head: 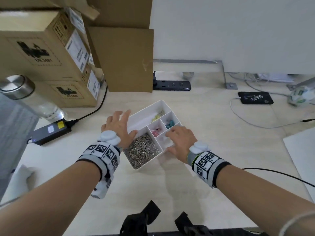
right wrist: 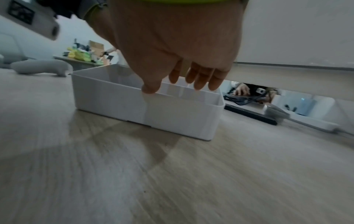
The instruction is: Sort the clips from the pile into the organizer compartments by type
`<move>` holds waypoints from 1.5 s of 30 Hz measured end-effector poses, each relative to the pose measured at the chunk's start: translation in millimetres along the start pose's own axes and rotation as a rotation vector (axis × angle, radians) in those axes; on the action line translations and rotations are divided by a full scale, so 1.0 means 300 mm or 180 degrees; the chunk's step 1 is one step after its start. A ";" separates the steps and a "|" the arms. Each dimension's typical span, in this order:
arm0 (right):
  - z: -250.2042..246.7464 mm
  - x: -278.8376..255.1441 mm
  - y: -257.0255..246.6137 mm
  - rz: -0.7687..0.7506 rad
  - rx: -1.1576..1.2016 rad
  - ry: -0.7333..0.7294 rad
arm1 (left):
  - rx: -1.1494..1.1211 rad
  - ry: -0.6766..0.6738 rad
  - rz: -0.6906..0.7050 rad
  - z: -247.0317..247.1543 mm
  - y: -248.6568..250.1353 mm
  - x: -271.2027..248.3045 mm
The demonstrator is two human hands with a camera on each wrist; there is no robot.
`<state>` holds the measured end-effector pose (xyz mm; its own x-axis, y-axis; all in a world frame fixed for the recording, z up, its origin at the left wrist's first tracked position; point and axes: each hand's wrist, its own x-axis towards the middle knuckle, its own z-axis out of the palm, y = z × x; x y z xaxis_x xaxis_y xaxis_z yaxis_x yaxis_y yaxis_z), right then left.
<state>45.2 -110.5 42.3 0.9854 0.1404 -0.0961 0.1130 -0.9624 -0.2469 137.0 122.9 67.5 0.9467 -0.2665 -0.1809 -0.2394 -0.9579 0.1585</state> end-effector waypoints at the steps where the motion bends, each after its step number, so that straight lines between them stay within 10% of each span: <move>1: -0.002 -0.002 0.017 0.0285 0.0057 -0.0055 | -0.0199 0.0021 -0.0197 0.006 -0.007 -0.014; 6: -0.006 -0.018 0.075 0.0965 0.0601 -0.0508 | -0.1127 -0.0184 -0.1318 0.080 -0.057 -0.068; 12: -0.017 0.011 0.051 0.1403 0.0510 -0.0441 | -0.2019 -0.0131 -0.1656 0.127 -0.048 -0.076; 22: 0.013 0.007 0.052 0.1926 0.0493 -0.0575 | -0.3240 -0.0256 -0.1182 0.120 -0.001 0.003; 28: 0.012 0.040 0.046 0.2090 0.0510 -0.0537 | -0.3100 -0.0725 -0.1080 0.094 -0.007 0.062; 45: 0.017 0.092 0.035 0.2063 0.0564 -0.0421 | -0.2833 -0.0331 -0.1081 0.087 -0.002 0.126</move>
<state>72.9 -115.4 32.1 0.8220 -0.4132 -0.3918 -0.5280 -0.8107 -0.2529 167.4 110.5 35.3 0.9013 -0.0387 -0.4314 0.3364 -0.5648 0.7535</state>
